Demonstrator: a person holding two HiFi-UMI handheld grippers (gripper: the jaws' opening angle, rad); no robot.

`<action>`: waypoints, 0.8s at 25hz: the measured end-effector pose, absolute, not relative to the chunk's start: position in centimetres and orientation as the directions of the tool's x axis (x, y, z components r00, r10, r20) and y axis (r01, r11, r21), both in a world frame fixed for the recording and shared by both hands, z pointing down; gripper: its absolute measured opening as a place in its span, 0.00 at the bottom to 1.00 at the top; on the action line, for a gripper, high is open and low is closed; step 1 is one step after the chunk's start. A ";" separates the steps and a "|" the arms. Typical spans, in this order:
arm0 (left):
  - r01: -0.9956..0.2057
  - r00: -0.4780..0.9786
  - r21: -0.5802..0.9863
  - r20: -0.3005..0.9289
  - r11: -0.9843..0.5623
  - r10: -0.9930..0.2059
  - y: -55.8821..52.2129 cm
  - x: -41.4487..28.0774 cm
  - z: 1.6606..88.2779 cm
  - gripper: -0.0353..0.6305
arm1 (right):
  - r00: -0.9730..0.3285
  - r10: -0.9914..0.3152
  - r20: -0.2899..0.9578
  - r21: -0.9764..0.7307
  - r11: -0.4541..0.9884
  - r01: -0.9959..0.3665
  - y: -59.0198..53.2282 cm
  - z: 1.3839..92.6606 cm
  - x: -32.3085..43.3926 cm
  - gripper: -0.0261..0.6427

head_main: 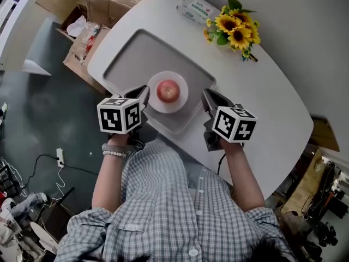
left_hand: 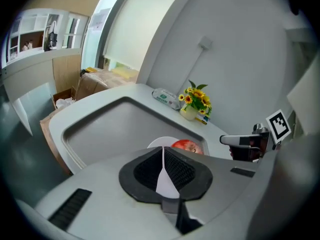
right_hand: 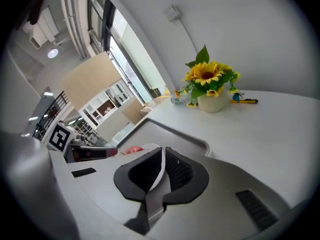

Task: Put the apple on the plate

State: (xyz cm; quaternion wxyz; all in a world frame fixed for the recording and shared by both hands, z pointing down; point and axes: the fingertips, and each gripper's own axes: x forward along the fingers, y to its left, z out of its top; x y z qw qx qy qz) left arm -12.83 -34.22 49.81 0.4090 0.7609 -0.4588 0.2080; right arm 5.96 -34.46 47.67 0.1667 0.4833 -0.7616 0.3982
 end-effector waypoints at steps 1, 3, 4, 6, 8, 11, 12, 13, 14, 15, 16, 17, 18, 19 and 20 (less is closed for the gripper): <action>-0.868 0.492 0.426 0.673 -0.255 -0.552 -34.2 -12.4 49.1 0.08 | -0.474 -0.622 0.623 -0.432 0.232 -0.872 -34.3 47.0 6.3 0.09; -0.864 0.500 0.420 0.638 -0.279 -0.586 -34.1 -11.5 47.8 0.07 | -0.462 -0.658 0.594 -0.391 0.266 -0.881 -34.0 45.6 7.2 0.09; -0.859 0.507 0.418 0.622 -0.294 -0.596 -34.0 -10.9 47.2 0.07 | -0.456 -0.676 0.579 -0.369 0.281 -0.886 -33.7 44.8 7.5 0.09; -0.846 0.529 0.417 0.588 -0.331 -0.612 -33.7 -9.9 45.6 0.07 | -0.444 -0.707 0.550 -0.329 0.305 -0.894 -33.2 43.3 8.2 0.09; -0.828 0.559 0.419 0.548 -0.374 -0.623 -33.3 -8.9 43.9 0.07 | -0.434 -0.736 0.520 -0.294 0.323 -0.900 -32.6 41.8 8.8 0.09; -0.803 0.594 0.410 0.494 -0.432 -0.635 -32.8 -7.6 41.4 0.07 | -0.420 -0.768 0.483 -0.245 0.342 -0.907 -31.7 39.7 9.6 0.09; -0.795 0.606 0.407 0.479 -0.450 -0.636 -32.6 -7.3 40.6 0.07 | -0.417 -0.776 0.473 -0.233 0.347 -0.909 -31.4 39.0 9.7 0.09; -0.784 0.619 0.406 0.463 -0.470 -0.634 -32.4 -7.0 39.9 0.07 | -0.415 -0.785 0.460 -0.224 0.350 -0.910 -31.2 38.3 9.8 0.09; -0.773 0.633 0.404 0.446 -0.489 -0.633 -32.2 -6.6 39.1 0.07 | -0.413 -0.794 0.446 -0.217 0.351 -0.911 -31.0 37.6 10.0 0.09; -0.763 0.645 0.400 0.429 -0.507 -0.632 -32.0 -6.3 38.3 0.07 | -0.410 -0.804 0.431 -0.211 0.352 -0.912 -30.8 36.8 10.1 0.09; -0.756 0.654 0.394 0.413 -0.523 -0.634 -31.7 -6.0 37.5 0.07 | -0.409 -0.812 0.416 -0.206 0.354 -0.912 -30.5 36.0 10.3 0.09; -0.751 0.659 0.385 0.399 -0.536 -0.637 -31.6 -5.8 36.8 0.07 | -0.409 -0.821 0.399 -0.200 0.357 -0.912 -30.3 35.3 10.4 0.09; -0.749 0.662 0.374 0.386 -0.547 -0.642 -31.5 -5.6 36.0 0.07 | -0.408 -0.829 0.383 -0.193 0.360 -0.913 -30.1 34.6 10.6 0.09; -0.746 0.665 0.363 0.373 -0.558 -0.647 -31.4 -5.4 35.3 0.07 | -0.406 -0.837 0.368 -0.183 0.363 -0.914 -29.9 34.0 10.7 0.09; -0.743 0.669 0.353 0.360 -0.569 -0.650 -31.4 -5.2 34.6 0.07 | -0.402 -0.844 0.355 -0.171 0.365 -0.915 -29.8 33.4 10.9 0.09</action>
